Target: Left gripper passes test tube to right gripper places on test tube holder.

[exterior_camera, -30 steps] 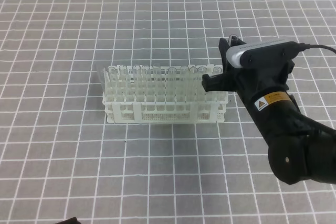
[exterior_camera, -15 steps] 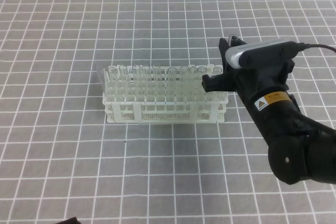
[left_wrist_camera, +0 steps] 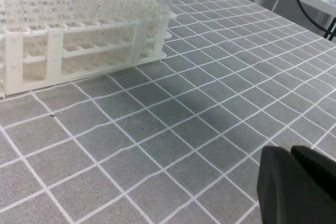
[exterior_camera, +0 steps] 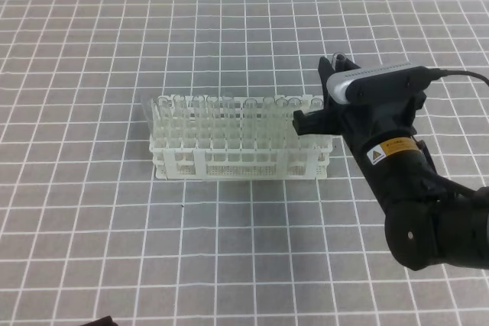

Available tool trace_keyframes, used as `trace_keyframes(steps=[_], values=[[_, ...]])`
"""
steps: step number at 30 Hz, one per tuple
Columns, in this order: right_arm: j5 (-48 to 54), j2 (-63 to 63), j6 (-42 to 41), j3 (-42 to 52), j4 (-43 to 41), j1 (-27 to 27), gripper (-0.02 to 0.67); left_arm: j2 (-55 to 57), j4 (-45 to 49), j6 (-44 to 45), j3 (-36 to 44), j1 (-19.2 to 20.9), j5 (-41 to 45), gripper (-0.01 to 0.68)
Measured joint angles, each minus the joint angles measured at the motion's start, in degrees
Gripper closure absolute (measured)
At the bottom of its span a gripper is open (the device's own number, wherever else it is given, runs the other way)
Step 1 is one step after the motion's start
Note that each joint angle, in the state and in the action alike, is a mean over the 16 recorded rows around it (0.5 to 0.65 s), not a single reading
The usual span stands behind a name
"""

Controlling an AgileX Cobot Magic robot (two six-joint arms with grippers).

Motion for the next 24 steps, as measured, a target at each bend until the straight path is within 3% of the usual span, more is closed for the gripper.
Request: trace_keyframes(steps=[24], values=[[-1.08, 1.33, 1.08, 0.0, -0.02, 0.0, 0.54, -0.1, -0.06, 0.03, -0.25, -0.04, 0.29, 0.673]])
